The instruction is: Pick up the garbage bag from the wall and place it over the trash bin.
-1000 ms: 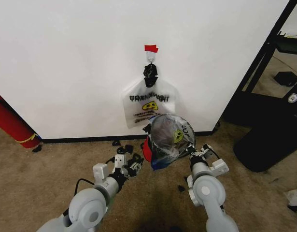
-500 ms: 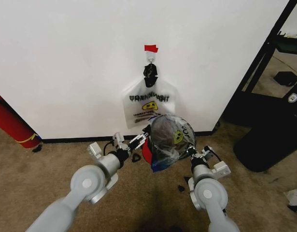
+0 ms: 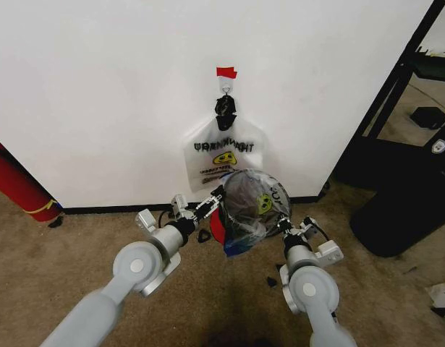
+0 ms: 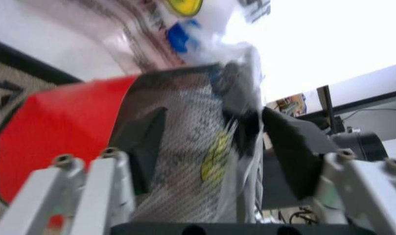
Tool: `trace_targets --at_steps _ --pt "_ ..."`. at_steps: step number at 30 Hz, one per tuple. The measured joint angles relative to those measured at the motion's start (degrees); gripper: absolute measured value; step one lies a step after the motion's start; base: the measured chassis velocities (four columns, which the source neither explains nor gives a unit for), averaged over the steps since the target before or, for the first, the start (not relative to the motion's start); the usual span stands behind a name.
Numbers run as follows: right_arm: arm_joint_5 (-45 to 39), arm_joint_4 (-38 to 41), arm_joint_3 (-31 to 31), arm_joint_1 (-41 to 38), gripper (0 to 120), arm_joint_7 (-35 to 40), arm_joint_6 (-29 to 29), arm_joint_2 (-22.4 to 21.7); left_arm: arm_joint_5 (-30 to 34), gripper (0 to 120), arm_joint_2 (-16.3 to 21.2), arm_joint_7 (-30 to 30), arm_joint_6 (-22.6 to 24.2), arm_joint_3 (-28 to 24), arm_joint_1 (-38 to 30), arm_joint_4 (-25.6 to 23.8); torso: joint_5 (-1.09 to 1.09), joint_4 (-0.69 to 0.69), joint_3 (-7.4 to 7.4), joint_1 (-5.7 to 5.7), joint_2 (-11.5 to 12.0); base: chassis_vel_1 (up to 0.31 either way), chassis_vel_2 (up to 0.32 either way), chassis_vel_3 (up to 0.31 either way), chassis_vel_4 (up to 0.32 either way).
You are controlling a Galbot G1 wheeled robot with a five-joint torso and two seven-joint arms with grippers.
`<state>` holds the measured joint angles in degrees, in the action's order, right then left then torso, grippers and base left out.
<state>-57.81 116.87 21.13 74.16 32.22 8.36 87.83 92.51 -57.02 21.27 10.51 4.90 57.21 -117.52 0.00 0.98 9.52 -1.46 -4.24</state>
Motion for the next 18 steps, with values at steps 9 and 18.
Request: trace_targets --at_steps 9,18 --pt "1.16 -0.99 0.03 0.1 1 -0.28 -0.08 0.02 -1.25 23 -0.51 -0.06 -1.38 -0.1 -1.45 0.49 0.0 0.0 0.0 0.0 0.0 0.0 0.0 0.0 0.0" --pt "1.11 -1.05 -0.03 -0.26 1 0.07 -0.13 0.12 -1.98 0 -0.84 -0.39 -1.06 -0.5 -0.44 0.2 0.0 0.0 0.0 0.0 0.0 0.0 0.0 0.0 0.0"
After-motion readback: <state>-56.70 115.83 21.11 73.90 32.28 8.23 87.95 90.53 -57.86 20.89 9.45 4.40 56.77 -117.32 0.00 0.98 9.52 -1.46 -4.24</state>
